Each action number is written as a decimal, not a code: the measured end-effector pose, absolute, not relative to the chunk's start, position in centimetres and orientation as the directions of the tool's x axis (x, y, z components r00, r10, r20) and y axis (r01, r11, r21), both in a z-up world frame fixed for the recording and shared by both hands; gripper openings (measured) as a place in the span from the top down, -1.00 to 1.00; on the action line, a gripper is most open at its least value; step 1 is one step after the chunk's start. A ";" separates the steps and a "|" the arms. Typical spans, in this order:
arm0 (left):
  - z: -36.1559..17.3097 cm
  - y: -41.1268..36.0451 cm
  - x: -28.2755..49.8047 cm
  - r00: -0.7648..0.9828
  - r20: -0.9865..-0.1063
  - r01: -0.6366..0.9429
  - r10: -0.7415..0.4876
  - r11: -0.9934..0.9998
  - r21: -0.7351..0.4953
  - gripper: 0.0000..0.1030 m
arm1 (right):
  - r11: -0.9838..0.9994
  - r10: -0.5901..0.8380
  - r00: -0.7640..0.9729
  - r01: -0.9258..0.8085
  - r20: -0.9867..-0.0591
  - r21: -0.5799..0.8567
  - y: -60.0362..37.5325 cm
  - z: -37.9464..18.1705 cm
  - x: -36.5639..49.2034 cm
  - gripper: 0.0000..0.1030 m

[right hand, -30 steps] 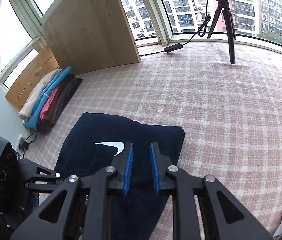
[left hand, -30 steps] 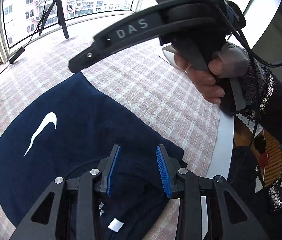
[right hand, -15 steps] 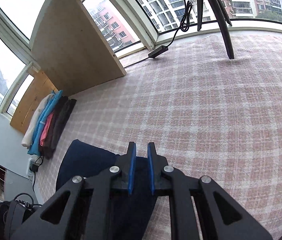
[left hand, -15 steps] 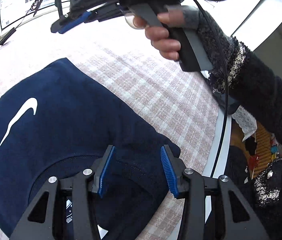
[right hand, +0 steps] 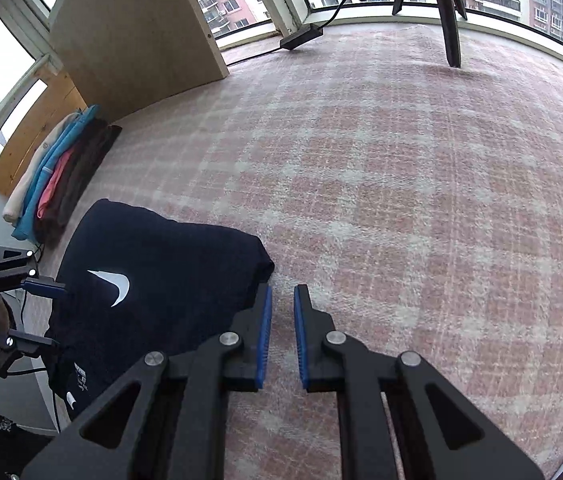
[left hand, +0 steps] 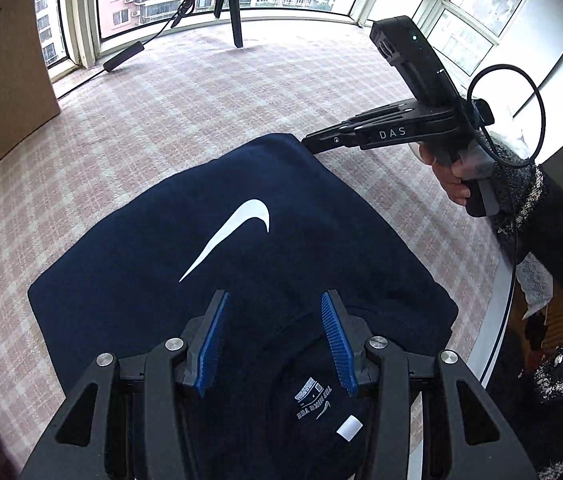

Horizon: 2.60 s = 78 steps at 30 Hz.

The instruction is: Fold clothes

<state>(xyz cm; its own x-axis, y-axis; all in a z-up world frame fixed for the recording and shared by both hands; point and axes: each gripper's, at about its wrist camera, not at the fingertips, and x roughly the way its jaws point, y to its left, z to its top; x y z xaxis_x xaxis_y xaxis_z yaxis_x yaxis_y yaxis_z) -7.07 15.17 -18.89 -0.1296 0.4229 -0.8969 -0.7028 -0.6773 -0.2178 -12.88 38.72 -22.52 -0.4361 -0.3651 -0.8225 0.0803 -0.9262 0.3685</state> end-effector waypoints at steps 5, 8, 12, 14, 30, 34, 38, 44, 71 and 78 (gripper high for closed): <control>-20.5 15.4 -6.9 -0.096 -0.914 -0.707 0.394 -0.673 -0.216 0.13 | -0.849 -0.519 -0.438 0.170 -0.734 0.500 38.5 -21.9 -13.0 0.78; -20.9 15.3 -7.1 -0.087 -0.915 -0.707 0.395 -0.671 -0.222 0.12 | -0.836 -0.540 -0.418 0.162 -0.731 0.525 39.0 -22.6 -13.6 0.78; -21.1 15.5 -6.8 -0.087 -0.917 -0.723 0.389 -0.658 -0.210 0.07 | -0.818 -0.572 -0.373 0.183 -0.731 0.546 39.1 -23.6 -13.7 0.78; -21.2 15.6 -6.7 -0.085 -0.916 -0.732 0.392 -0.649 -0.210 0.00 | -0.801 -0.595 -0.361 0.198 -0.718 0.564 39.0 -23.8 -13.6 0.78; -18.2 12.4 -9.1 -0.206 -0.860 -0.650 0.466 -0.722 -0.236 -0.01 | -0.866 -0.489 -0.492 0.177 -0.720 0.468 36.7 -20.6 -15.4 0.77; -19.3 8.5 -13.0 -0.308 -0.871 -0.524 0.383 -0.832 -0.180 -0.01 | -0.907 -0.394 -0.464 0.057 -0.793 0.417 38.1 -22.9 -15.3 0.88; -20.5 3.8 -15.5 -0.323 -0.893 -0.398 0.313 -0.901 -0.172 -0.04 | -0.915 -0.345 -0.481 -0.022 -0.806 0.404 39.7 -21.5 -13.7 0.77; -17.3 -1.8 -11.8 -0.384 -0.853 -0.293 0.355 -0.922 -0.252 -0.03 | -0.908 -0.358 -0.510 -0.004 -0.782 0.418 37.6 -18.1 -9.8 0.20; -21.9 4.6 -4.2 -0.293 -0.885 -0.416 0.361 -0.882 -0.222 0.22 | -0.967 -0.235 -0.510 0.035 -0.827 0.254 29.2 -22.4 -4.1 0.16; -22.0 3.4 -4.6 -0.325 -0.843 -0.276 0.428 -0.896 -0.348 0.70 | -0.835 -0.472 -0.519 0.003 -0.713 0.550 31.7 -23.8 -4.0 0.67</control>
